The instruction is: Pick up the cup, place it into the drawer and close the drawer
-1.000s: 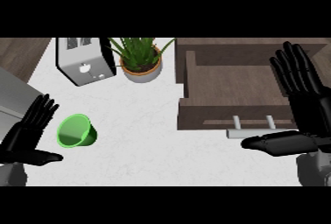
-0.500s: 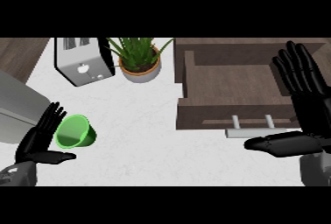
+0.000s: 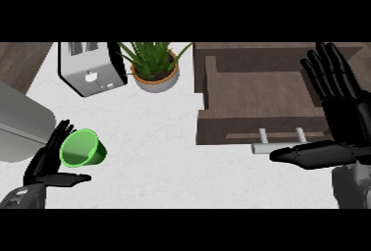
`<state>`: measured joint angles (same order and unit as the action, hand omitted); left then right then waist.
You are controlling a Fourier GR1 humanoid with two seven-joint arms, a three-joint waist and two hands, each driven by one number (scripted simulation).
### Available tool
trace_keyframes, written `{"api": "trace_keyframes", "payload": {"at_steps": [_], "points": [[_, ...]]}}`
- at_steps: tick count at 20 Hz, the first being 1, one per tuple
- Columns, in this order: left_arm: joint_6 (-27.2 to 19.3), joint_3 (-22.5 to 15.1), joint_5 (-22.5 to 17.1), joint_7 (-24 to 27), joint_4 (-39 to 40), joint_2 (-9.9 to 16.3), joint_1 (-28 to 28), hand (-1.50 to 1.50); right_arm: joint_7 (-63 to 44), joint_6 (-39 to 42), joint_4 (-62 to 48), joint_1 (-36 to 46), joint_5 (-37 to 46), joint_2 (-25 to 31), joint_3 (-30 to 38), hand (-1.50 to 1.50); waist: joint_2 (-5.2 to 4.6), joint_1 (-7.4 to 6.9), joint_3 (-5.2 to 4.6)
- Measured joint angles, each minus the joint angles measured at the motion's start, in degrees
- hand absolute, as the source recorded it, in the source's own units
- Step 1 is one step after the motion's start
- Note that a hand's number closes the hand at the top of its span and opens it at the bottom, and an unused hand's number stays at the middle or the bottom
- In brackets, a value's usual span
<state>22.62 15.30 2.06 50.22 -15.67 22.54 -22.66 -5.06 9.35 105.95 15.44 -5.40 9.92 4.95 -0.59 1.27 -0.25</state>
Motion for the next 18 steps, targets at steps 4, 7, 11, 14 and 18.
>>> {"api": "trace_keyframes", "payload": {"at_steps": [4, 7, 11, 14, 18], "points": [[-1.1, -0.1, 0.5, 1.6, 1.6, -0.8, -1.0, -1.5, -1.2, 0.6, 1.0, -0.1, -1.0, 0.7, 0.6, -1.5, 0.01, 0.24, -0.02], [-1.4, -0.2, 0.8, 2.8, 2.3, -1.1, -1.5, -1.5, -1.5, 0.6, 0.7, 0.7, -1.3, 0.9, 1.0, -1.5, -0.11, 0.41, -0.07], [-1.8, -0.6, 1.4, 3.6, 3.5, -1.3, -2.2, -1.5, -1.8, 0.5, 1.2, 0.7, -1.4, 0.9, 1.0, -1.5, -0.21, 0.69, -0.1], [-1.8, -0.6, 1.6, 4.0, 3.9, -1.7, -2.6, -1.5, -2.3, 0.9, 2.0, 0.2, -1.7, 1.0, 1.0, -1.5, -0.22, 0.83, -0.12], [-0.7, -1.1, 1.8, 3.8, 4.2, -2.3, -2.9, -1.5, -3.0, 0.8, 1.2, 1.5, -2.1, 1.5, 1.6, -1.5, -0.31, 0.77, -0.14]]}}
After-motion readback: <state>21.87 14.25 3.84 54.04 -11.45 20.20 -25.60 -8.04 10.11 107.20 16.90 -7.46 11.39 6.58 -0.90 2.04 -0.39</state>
